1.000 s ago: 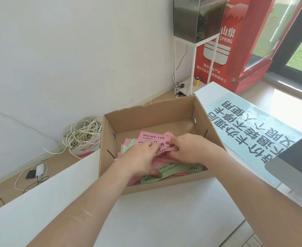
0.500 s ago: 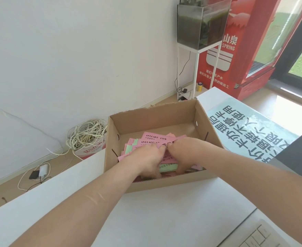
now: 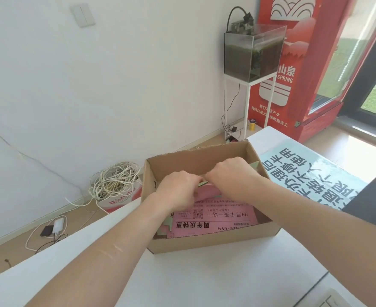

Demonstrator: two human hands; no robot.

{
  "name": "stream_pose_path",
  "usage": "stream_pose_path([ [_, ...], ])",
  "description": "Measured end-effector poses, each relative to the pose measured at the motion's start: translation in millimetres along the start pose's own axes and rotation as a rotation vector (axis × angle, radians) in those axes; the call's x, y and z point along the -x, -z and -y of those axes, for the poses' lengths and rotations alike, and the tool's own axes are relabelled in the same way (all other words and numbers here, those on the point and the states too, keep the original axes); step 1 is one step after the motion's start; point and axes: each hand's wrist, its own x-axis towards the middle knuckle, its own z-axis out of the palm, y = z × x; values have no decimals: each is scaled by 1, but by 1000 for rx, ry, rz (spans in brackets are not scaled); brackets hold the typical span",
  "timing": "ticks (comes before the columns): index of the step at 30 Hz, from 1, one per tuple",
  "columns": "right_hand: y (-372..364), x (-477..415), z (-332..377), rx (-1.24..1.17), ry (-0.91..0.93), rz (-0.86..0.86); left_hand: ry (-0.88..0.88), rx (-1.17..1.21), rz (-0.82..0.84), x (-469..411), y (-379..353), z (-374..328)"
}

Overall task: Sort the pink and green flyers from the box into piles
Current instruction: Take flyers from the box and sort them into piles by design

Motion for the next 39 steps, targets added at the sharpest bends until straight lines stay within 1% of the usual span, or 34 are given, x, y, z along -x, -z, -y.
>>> stream_pose_path([
  [4,79,11,2,70,-65,-141,8,-70,-290,31,58,10],
  [6,118,20,15,98,-68,-261,33,-152,-424,62,91,19],
  [8,148,26,40,81,-50,-405,101,-245,-533,105,114,34],
  [10,160,28,77,-27,-1,-556,203,-338,-579,156,117,54],
  [12,152,24,125,-165,100,-694,284,-357,-616,210,102,71],
  [14,127,17,180,-258,217,-760,273,-345,-682,259,62,92],
  [16,91,14,240,-308,302,-719,310,-320,-605,304,3,105],
  [17,73,16,267,-331,335,-626,343,-270,-523,324,-32,109],
  [18,50,18,293,-340,375,-516,378,-216,-367,342,-67,109],
  [20,13,29,332,-305,437,-225,433,-134,30,369,-121,97],
  [21,3,38,343,-331,410,-75,446,-75,138,378,-133,91],
  [22,-3,44,348,-405,368,25,457,-3,171,387,-136,87],
  [23,0,49,350,-462,342,121,481,113,140,393,-137,86],
  [25,4,56,347,-525,285,251,454,301,117,404,-131,95],
  [26,7,57,349,-555,240,270,443,327,64,407,-130,101],
  [27,9,57,354,-573,176,249,417,300,19,409,-132,107],
  [28,10,57,360,-579,117,210,388,269,12,412,-136,111],
  [29,10,58,368,-557,70,194,375,244,30,415,-141,114],
  [31,4,61,384,-501,18,227,361,200,60,420,-156,117],
  [33,4,65,389,-466,-38,205,328,214,-27,426,-161,120],
  [35,6,68,388,-450,-70,131,297,197,-143,432,-162,124],
  [37,5,72,388,-502,-99,109,300,187,-173,434,-165,125],
  [39,1,75,388,-592,-126,100,295,163,-150,433,-167,119],
])
